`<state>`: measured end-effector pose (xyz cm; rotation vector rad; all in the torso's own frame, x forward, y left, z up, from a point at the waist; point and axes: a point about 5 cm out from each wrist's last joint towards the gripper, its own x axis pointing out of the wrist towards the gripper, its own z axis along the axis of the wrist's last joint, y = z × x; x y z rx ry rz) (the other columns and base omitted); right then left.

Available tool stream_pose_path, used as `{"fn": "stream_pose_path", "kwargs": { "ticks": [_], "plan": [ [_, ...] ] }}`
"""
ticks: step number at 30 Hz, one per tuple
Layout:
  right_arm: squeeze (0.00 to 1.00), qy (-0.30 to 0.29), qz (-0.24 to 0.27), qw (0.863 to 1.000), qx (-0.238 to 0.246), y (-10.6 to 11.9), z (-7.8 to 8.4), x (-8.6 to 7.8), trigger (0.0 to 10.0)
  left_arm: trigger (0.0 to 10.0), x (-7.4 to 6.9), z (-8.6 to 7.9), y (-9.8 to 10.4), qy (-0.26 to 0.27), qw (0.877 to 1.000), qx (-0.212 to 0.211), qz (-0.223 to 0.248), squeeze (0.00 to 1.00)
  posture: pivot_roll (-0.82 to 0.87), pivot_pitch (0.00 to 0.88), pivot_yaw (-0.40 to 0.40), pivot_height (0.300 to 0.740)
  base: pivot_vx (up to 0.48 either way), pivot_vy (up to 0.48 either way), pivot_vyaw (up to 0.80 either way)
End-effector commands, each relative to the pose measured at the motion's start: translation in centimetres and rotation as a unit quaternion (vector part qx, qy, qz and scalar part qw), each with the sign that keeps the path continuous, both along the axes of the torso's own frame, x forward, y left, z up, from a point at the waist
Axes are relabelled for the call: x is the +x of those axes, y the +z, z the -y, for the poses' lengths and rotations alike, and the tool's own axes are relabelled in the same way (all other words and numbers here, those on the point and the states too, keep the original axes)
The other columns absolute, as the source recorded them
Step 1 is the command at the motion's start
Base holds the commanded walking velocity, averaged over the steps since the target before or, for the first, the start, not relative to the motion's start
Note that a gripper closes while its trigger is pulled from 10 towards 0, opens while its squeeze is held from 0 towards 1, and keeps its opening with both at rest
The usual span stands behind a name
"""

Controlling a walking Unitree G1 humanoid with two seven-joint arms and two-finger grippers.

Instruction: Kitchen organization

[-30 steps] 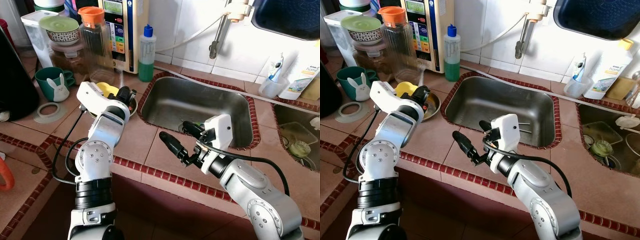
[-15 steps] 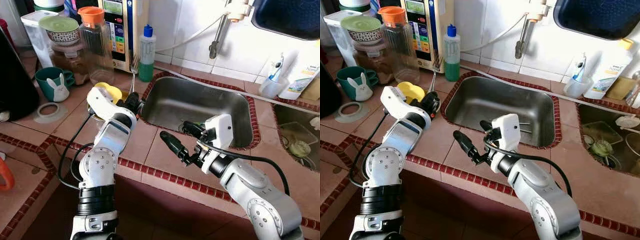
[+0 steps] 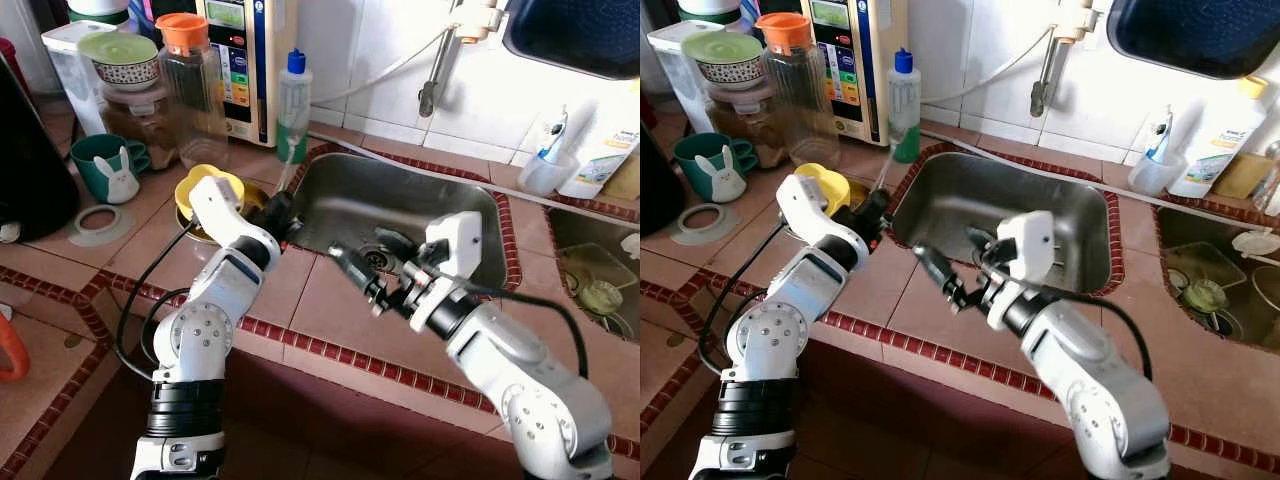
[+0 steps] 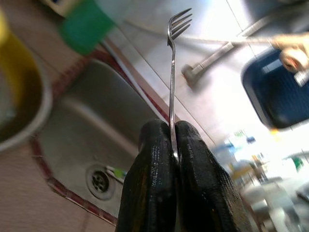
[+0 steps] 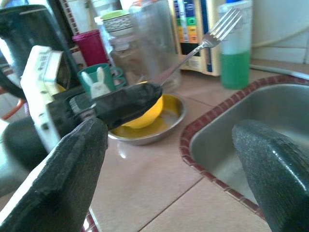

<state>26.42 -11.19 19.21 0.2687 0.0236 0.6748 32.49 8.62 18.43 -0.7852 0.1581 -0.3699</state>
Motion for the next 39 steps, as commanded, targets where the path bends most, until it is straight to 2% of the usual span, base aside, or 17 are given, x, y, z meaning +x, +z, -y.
{"fn": "stream_pose_path", "kwargs": {
  "ticks": [1,6,7,11,15,17,20,23,28,30,35,39],
  "plan": [
    [0.00,-0.024,0.000,1.000,0.016,0.4,1.1,1.2,10.0,0.0,-0.6,1.2,0.4,-0.061,0.998,0.020,0.029,0.00,0.06,0.066,-0.031,0.740,0.000,0.000,0.00],
    [0.00,-0.043,-0.004,0.998,0.043,0.7,1.9,2.2,10.0,0.0,-1.2,1.2,0.8,-0.102,0.992,0.038,0.058,0.00,0.07,0.073,-0.033,0.740,0.000,0.000,0.00],
    [0.00,-0.050,-0.005,0.997,0.052,0.9,2.2,2.8,10.0,0.0,-1.4,1.3,1.1,-0.126,0.988,0.043,0.074,0.00,0.08,0.080,-0.032,0.740,0.000,0.000,0.00],
    [0.00,-0.053,-0.007,0.996,0.069,1.1,2.3,3.6,10.0,0.0,-1.5,1.4,1.6,-0.145,0.985,0.022,0.089,0.00,0.08,0.082,-0.032,0.740,0.000,0.000,0.00],
    [0.00,-0.053,-0.016,0.993,0.105,1.3,2.2,4.3,10.0,0.0,-2.0,1.8,1.8,-0.180,0.980,-0.023,0.083,0.00,0.08,0.084,-0.032,0.740,0.000,0.000,0.00],
    [0.00,-0.052,-0.017,0.992,0.113,1.4,2.2,4.5,10.0,0.0,-2.2,1.9,1.9,-0.192,0.977,-0.024,0.086,0.00,0.09,0.085,-0.032,0.740,0.000,0.000,0.00],
    [0.00,-0.059,-0.039,0.983,0.172,1.2,2.2,5.8,10.0,0.0,-2.9,2.2,2.2,-0.229,0.968,-0.059,0.088,0.00,0.08,0.087,-0.028,0.740,0.000,0.000,0.00],
    [0.00,-0.058,-0.049,0.975,0.210,1.4,2.2,6.9,10.0,0.0,-3.5,2.5,2.3,-0.257,0.960,-0.060,0.094,0.00,0.09,0.088,-0.028,0.740,0.000,0.000,0.00],
    [0.00,-0.058,-0.040,0.970,0.232,2.3,2.0,8.2,10.0,0.0,-4.3,2.9,2.3,-0.288,0.951,-0.067,0.090,0.00,0.10,0.093,-0.028,0.740,0.000,0.000,0.00],
    [0.00,-0.052,-0.029,0.969,0.240,3.1,1.7,8.7,10.0,0.0,-4.3,2.9,2.1,-0.284,0.953,-0.065,0.084,0.00,0.10,0.096,-0.030,0.740,0.000,0.000,0.00],
    [0.00,-0.047,-0.024,0.969,0.242,3.4,1.6,8.6,10.0,0.0,-3.7,2.4,2.1,-0.260,0.960,-0.069,0.079,0.00,0.10,0.096,-0.029,0.740,0.000,0.000,0.00],
    [0.00,-0.049,-0.016,0.967,0.248,3.3,2.4,8.2,10.0,0.0,-2.9,1.8,2.1,-0.229,0.968,-0.074,0.071,0.00,0.09,0.098,-0.023,0.740,0.000,0.000,0.00]
  ]
}}
